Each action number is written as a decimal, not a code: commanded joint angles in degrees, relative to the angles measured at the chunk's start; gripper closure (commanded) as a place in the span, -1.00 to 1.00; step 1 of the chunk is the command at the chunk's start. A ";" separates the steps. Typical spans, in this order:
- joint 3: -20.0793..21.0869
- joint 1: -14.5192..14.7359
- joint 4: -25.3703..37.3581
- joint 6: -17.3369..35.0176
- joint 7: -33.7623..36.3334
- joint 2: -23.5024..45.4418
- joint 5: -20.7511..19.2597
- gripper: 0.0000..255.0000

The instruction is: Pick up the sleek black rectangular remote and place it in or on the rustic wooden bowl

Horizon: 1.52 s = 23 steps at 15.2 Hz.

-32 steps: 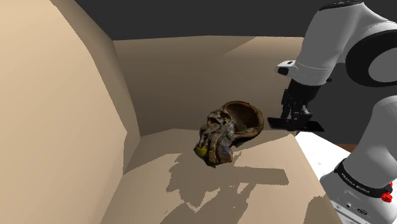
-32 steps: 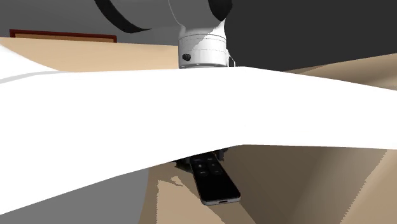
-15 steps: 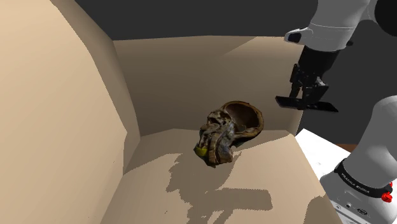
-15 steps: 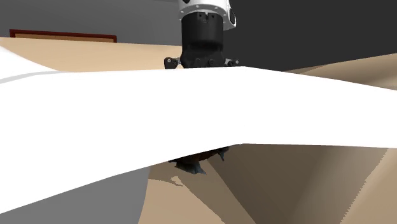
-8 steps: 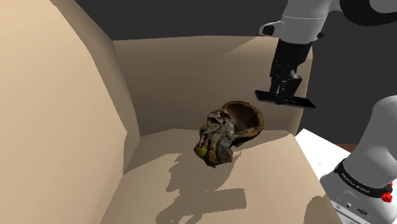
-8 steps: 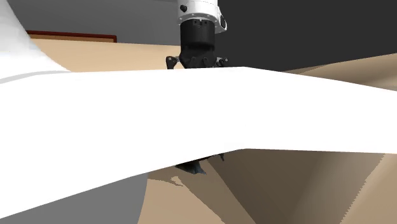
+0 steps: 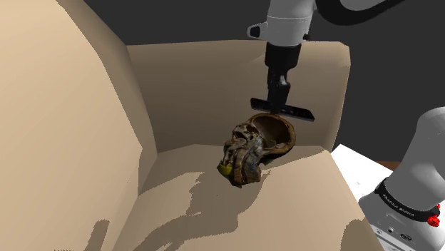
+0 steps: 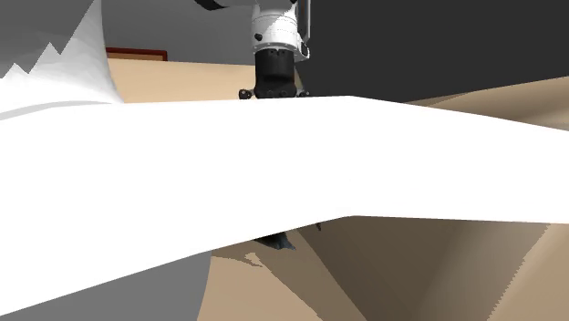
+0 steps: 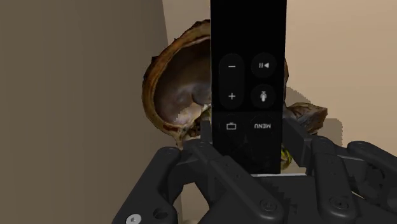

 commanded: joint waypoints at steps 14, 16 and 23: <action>2.83 0.48 7.63 6.60 4.11 14.29 -1.40 1.00; 2.87 0.49 6.42 8.14 4.17 14.63 -1.45 1.00; 2.99 0.51 3.63 11.97 4.36 15.69 -1.63 1.00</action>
